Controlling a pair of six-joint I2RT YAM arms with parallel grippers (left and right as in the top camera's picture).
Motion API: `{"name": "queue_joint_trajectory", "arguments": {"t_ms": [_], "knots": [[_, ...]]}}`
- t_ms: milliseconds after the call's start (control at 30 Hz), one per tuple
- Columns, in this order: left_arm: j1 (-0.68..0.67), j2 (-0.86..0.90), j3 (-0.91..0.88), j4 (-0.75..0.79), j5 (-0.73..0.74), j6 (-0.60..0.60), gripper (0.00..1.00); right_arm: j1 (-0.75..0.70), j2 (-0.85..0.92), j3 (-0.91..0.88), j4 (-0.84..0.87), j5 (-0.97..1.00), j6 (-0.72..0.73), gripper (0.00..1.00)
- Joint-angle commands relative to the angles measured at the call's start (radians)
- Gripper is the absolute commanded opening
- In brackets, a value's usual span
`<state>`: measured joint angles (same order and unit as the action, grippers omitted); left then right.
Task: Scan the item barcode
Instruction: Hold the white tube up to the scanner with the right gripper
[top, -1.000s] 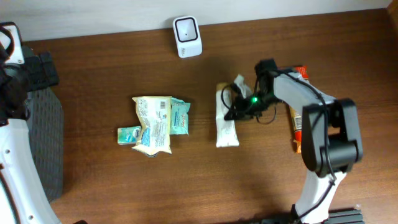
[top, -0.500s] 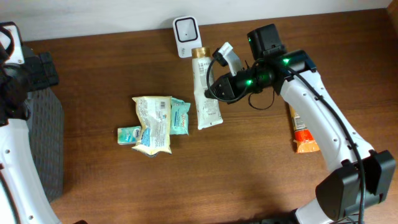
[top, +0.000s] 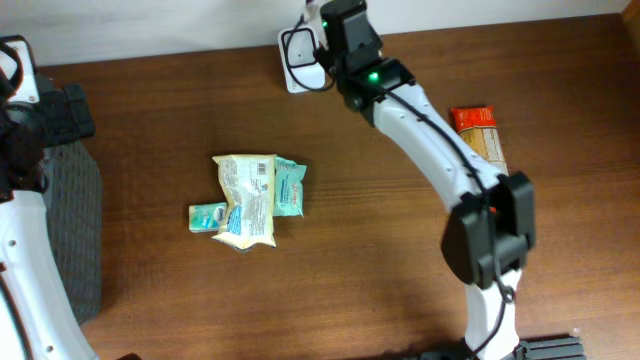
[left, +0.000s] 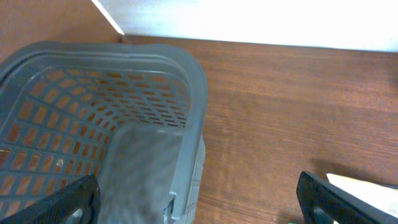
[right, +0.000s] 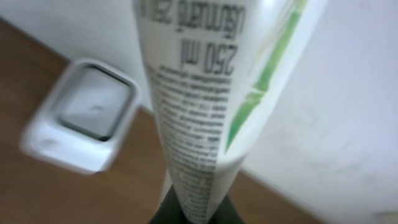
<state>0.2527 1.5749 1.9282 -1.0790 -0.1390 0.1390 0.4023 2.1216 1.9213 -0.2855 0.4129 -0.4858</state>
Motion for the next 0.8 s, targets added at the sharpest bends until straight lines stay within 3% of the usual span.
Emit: {"name": "queue_joint_trajectory", "arguments": {"t_ms": [0,200,333,767], "knots": [[0.004,-0.004,0.005,0.000,0.000,0.016,0.99,0.011,0.093,0.022,0.213,0.123,-0.298,0.04],[0.004,-0.004,0.005,0.000,0.000,0.016,0.99,0.011,0.276,0.022,0.523,0.141,-0.424,0.04],[0.004,-0.004,0.005,0.000,0.000,0.016,0.99,0.012,0.355,0.022,0.580,0.167,-0.585,0.04],[0.004,-0.004,0.005,0.000,0.000,0.016,0.99,0.039,0.374,0.022,0.607,0.180,-0.626,0.04]]}}
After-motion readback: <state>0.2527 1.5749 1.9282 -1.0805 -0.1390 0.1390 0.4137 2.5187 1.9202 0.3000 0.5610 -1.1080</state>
